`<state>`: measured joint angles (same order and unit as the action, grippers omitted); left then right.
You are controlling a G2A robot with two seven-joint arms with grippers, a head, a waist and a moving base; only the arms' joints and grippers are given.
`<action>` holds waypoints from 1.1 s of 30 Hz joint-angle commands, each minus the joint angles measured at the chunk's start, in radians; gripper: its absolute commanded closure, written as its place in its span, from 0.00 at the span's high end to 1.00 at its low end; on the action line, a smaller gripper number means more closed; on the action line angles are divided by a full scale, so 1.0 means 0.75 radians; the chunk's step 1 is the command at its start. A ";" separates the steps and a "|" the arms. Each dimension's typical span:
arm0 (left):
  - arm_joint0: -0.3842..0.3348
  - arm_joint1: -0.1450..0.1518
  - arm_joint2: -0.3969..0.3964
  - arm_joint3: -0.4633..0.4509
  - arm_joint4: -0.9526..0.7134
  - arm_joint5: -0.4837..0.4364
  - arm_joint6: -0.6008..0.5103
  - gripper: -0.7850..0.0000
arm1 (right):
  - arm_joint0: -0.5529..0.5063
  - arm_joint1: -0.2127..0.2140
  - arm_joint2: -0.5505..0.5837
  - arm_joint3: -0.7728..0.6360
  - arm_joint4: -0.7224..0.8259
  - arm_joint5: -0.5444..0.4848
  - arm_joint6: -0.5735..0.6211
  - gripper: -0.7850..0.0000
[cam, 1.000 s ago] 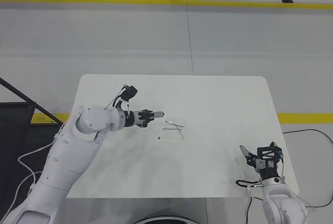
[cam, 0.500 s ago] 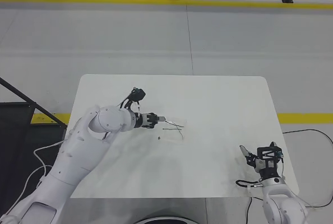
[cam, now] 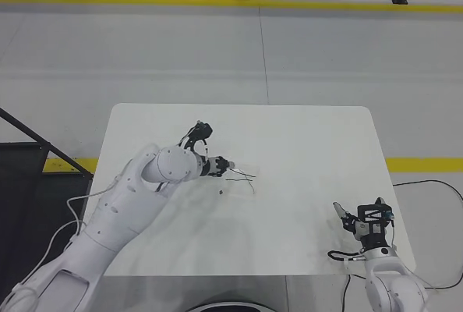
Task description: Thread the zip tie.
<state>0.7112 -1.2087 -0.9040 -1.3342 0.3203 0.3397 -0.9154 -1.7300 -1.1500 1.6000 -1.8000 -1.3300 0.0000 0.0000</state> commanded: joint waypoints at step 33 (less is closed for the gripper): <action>-0.071 -0.058 0.066 0.143 -0.011 -0.025 0.001 0.21 | 0.000 0.000 0.000 0.000 0.000 0.000 0.000 1.00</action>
<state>0.6581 -1.2519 -0.8538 -1.2271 0.3114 0.3221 -0.9147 -1.7300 -1.1500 1.6000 -1.8000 -1.3300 0.0000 0.0000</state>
